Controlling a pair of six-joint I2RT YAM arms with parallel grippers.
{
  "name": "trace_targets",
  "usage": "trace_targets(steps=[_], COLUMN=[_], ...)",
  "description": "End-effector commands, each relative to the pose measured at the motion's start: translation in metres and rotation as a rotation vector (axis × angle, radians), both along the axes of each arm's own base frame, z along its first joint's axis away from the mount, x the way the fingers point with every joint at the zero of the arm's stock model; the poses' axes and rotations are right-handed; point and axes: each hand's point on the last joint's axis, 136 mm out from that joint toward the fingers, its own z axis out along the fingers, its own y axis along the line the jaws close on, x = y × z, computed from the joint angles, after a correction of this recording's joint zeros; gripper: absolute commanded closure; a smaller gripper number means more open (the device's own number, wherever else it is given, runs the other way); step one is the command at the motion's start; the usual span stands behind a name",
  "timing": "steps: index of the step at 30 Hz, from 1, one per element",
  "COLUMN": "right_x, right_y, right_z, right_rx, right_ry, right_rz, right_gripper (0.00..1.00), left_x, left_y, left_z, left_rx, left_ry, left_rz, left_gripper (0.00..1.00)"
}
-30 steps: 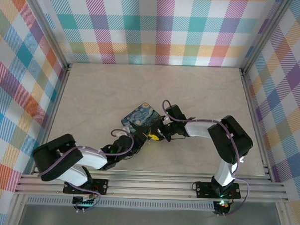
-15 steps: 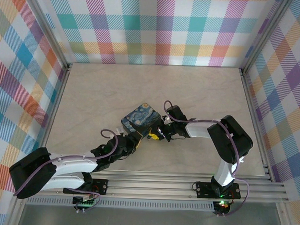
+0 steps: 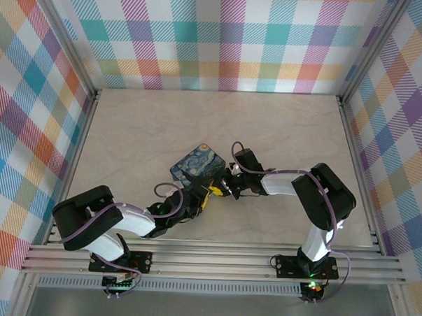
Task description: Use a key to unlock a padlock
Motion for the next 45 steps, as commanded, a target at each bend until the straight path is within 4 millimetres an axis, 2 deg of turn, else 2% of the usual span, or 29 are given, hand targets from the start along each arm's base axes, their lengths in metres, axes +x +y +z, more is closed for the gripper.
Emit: trace_targets(steps=[1, 12, 16, 21, 23, 28, 33, 36, 38, 40, 41, 45], right_x=[0.002, 0.001, -0.003, -0.01, -0.018, -0.037, -0.039, -0.037, -0.036, -0.035, -0.034, -0.031], right_y=[0.004, 0.005, 0.005, 0.008, 0.009, 0.005, 0.008, 0.009, 0.009, 0.008, 0.008, 0.007], right_z=[0.01, 0.013, 0.013, 0.02, 0.021, 0.014, 0.016, 0.019, 0.02, 0.02, 0.02, 0.023], right_rx=[0.029, 0.046, 0.052, 0.076, 0.074, 0.057, 0.058, 0.05, 0.045, 0.039, 0.036, 0.028], right_ry=[-0.025, -0.018, -0.008, -0.005, 0.002, 0.06, 0.084, 0.092, 0.098, 0.096, 0.091, 0.074], right_rz=[-0.008, -0.01, 0.003, 0.05, 0.096, 0.179, 0.224, 0.238, 0.247, 0.24, 0.233, 0.219], right_gripper=[1.0, 1.0, 1.0, 1.0, 1.0, 1.0, 1.0, 0.93, 0.83, 0.68, 0.64, 0.56], left_x=[0.006, 0.008, 0.011, 0.014, 0.014, 0.018, 0.009, 0.002, 0.001, 0.002, 0.001, 0.0], left_y=[-0.01, -0.004, -0.008, -0.013, -0.017, -0.021, -0.033, -0.035, -0.027, -0.02, -0.017, -0.012], left_z=[0.017, 0.003, -0.002, -0.011, -0.017, -0.012, -0.017, -0.018, -0.019, -0.022, -0.024, -0.034], left_rx=[-0.087, -0.102, -0.117, -0.143, -0.104, 0.028, 0.276, 0.45, 0.519, 0.545, 0.552, 0.554], left_ry=[-0.028, -0.021, -0.034, -0.066, -0.083, -0.211, -0.315, -0.37, -0.382, -0.376, -0.368, -0.338], left_rz=[0.026, 0.067, 0.066, 0.058, 0.031, -0.045, -0.24, -0.337, -0.346, -0.329, -0.326, -0.312], left_gripper=[0.72, 0.88, 1.0, 1.0, 1.0, 1.0, 1.0, 1.0, 1.0, 1.0, 1.0, 1.0])
